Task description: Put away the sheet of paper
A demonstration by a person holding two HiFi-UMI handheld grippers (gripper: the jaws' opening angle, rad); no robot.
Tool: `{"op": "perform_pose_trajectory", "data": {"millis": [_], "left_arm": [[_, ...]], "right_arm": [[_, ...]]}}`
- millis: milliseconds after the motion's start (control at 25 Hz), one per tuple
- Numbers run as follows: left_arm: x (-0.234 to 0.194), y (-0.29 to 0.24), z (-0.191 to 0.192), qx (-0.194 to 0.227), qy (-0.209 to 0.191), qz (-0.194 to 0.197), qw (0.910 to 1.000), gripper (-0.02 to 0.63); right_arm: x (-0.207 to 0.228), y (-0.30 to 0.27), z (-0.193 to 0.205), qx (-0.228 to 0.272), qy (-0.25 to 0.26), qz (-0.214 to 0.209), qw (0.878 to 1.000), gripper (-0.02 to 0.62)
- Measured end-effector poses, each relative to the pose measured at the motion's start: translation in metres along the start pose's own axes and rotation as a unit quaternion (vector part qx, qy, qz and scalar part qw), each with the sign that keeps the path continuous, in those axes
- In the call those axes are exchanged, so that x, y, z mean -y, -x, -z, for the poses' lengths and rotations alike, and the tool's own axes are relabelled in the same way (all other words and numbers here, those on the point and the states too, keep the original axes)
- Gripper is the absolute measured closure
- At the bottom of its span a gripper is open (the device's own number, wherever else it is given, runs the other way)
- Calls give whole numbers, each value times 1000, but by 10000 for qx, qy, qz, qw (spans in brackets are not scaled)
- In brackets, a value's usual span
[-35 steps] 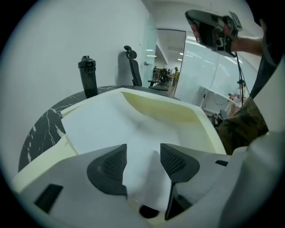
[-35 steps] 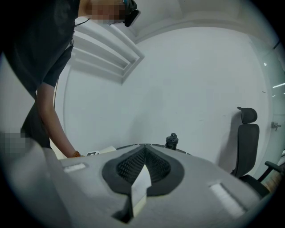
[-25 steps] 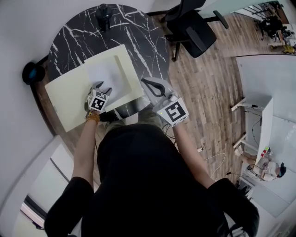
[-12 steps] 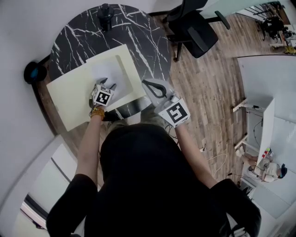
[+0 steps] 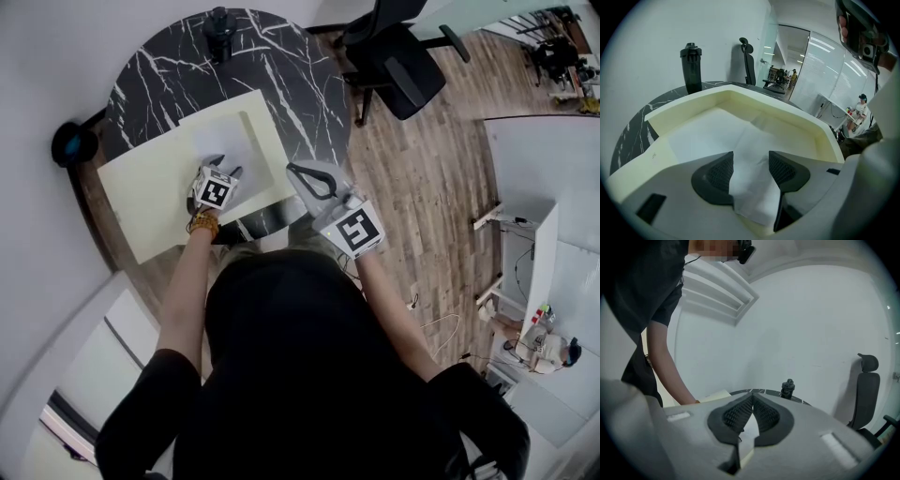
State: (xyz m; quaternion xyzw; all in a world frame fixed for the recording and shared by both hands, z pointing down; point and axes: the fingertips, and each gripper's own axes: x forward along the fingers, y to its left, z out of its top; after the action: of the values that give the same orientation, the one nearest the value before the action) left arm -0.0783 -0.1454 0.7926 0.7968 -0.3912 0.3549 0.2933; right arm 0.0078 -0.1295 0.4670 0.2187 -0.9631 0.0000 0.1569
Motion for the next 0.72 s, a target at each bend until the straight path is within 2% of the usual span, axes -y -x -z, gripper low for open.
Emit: {"op": "perform_pose_trajectory", "data": {"millis": [720], "left_arm": [[3, 3, -12, 113, 172, -1, 9998, 356]], "right_arm": [[0, -9, -1, 38, -90, -117, 9999, 597]]}}
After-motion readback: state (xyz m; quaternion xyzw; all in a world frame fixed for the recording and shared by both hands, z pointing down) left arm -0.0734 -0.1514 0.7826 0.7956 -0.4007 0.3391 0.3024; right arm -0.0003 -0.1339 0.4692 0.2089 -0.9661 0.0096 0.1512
